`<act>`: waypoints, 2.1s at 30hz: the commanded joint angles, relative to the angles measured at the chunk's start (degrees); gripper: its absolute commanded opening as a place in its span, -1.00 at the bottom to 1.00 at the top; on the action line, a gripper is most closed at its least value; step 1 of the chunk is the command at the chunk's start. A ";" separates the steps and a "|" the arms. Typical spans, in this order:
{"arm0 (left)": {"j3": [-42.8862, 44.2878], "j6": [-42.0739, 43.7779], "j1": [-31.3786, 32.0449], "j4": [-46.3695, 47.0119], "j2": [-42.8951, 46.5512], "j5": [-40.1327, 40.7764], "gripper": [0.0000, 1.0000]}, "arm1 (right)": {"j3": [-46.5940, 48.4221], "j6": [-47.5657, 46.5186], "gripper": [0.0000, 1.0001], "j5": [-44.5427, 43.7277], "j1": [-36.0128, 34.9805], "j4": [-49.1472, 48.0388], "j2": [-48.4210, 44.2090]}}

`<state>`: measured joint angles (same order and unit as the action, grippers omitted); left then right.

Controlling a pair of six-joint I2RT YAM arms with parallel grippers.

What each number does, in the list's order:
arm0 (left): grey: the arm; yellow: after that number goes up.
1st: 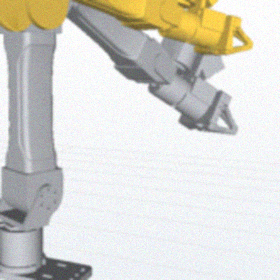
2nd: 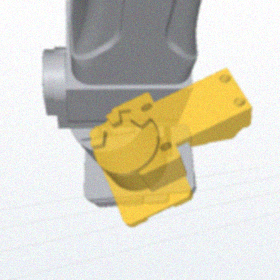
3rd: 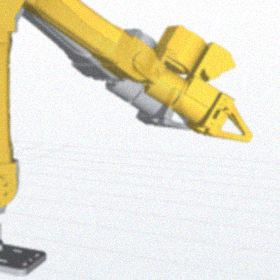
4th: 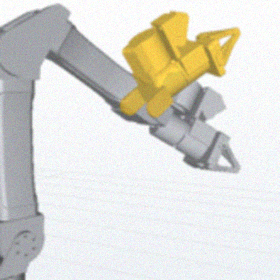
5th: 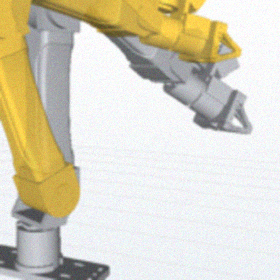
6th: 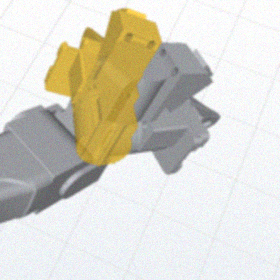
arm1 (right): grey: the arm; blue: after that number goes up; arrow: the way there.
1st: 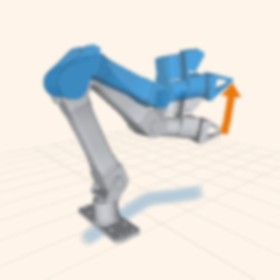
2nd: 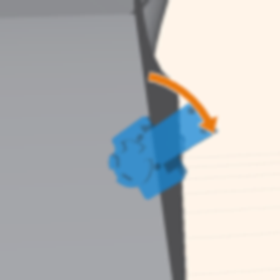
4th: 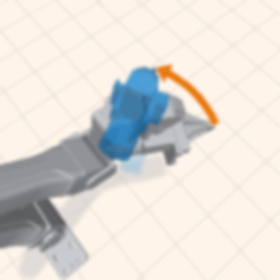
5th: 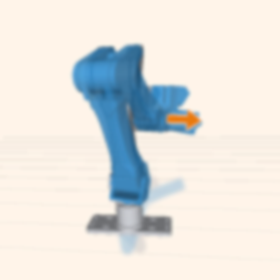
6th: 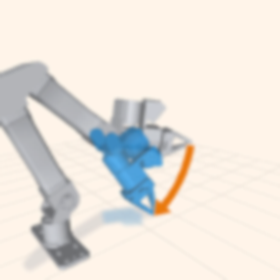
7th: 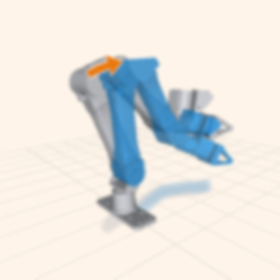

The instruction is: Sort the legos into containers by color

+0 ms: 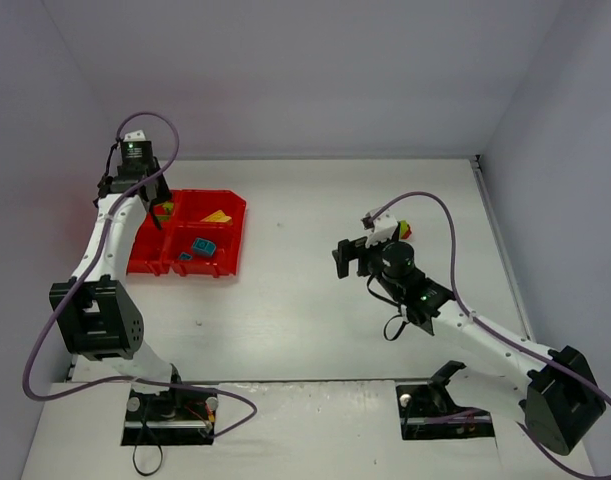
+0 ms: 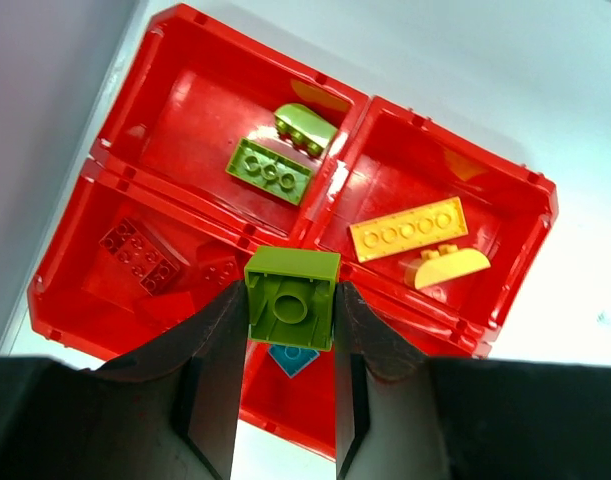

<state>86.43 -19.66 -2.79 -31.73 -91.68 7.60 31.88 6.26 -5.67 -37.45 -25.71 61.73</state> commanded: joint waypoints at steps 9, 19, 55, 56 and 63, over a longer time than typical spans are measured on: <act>3.65 -0.55 -3.45 6.76 -5.87 3.04 -1.00 | 0.82 2.00 1.00 -1.54 2.56 -2.23 -1.27; 11.12 -0.91 -6.27 7.91 -17.74 1.54 -0.66 | 0.73 1.82 1.00 -1.62 2.65 -2.23 -1.27; -14.46 -0.20 20.98 1.86 18.03 -18.22 0.38 | 20.15 22.73 0.36 -8.74 29.36 20.52 18.33; -13.84 0.32 21.68 1.23 17.94 -17.79 0.38 | 21.63 23.52 0.38 -9.00 30.15 21.05 20.07; -14.71 0.85 23.62 1.75 19.69 -16.47 0.38 | 30.78 31.70 0.66 -11.46 30.77 25.80 29.66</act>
<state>69.58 -20.12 20.82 -31.88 -74.54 -9.39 57.58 32.86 -15.00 -6.72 -1.15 89.17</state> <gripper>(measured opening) 0.688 0.824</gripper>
